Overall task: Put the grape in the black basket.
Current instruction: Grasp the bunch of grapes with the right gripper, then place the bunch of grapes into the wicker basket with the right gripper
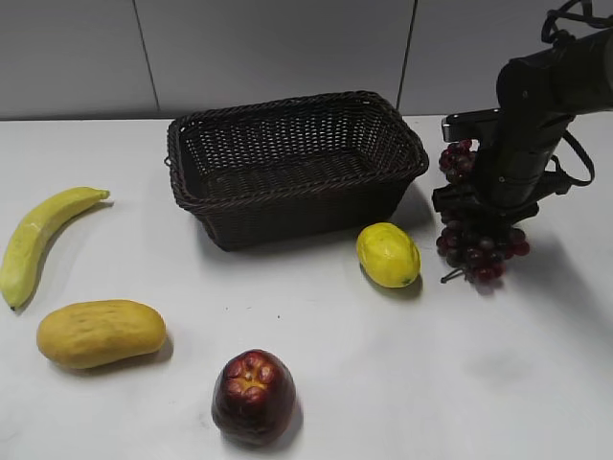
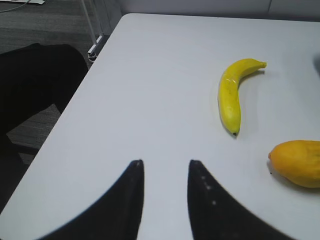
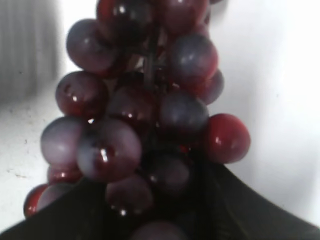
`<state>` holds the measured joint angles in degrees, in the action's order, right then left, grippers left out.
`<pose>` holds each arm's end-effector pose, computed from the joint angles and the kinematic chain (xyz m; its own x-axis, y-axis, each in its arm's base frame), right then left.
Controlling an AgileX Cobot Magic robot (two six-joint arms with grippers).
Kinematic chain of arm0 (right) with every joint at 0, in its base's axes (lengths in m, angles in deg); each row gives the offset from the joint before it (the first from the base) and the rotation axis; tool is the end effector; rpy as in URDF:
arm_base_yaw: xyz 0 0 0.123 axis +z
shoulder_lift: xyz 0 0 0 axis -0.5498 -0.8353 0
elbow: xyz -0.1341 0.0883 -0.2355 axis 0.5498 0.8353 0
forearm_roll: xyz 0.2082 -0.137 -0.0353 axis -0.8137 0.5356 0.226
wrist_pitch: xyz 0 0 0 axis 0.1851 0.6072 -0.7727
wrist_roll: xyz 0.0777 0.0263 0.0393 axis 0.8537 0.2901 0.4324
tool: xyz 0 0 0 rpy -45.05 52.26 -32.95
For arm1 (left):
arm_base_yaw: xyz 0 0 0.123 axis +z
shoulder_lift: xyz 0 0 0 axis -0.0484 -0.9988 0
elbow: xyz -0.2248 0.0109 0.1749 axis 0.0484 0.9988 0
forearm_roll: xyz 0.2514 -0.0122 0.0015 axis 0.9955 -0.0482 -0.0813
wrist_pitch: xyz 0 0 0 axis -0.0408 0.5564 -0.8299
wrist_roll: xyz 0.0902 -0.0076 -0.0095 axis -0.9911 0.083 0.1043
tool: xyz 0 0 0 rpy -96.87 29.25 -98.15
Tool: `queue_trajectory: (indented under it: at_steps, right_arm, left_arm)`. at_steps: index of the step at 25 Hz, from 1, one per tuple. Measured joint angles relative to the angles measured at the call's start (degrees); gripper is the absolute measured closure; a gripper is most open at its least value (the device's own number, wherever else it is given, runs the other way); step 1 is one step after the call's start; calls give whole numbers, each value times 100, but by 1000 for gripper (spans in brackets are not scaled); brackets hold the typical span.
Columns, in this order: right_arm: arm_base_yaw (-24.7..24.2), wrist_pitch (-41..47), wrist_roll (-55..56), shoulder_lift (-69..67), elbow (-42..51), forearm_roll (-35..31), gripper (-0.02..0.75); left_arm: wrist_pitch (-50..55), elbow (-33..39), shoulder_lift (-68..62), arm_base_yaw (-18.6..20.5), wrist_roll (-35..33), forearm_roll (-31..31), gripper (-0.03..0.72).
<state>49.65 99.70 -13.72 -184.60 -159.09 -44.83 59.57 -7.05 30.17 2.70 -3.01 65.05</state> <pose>0.3986 0.1092 0.1184 -0.9553 -0.0930 -0.2808 -0.0895 0.9957 -0.0253 -0.0042 0.0121 0.2706 -0.4924 0.0542 -0.8687 -0.0886 0.9898 0.1120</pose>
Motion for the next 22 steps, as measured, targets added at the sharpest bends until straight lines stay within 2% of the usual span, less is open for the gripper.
queue_trajectory:
  at_steps: [7, 16, 22]
  right_arm:
    - [0, 262, -3, 519, 28, 165, 454]
    - [0, 171, -135, 2016, -1, 1001, 462]
    - [114, 150, -760, 2254, -724, 1038, 463]
  left_arm:
    - [0, 0, 0, 0, 0, 0, 452]
    - [0, 0, 0, 0, 0, 0, 452]
    - [0, 0, 0, 0, 0, 0, 454]
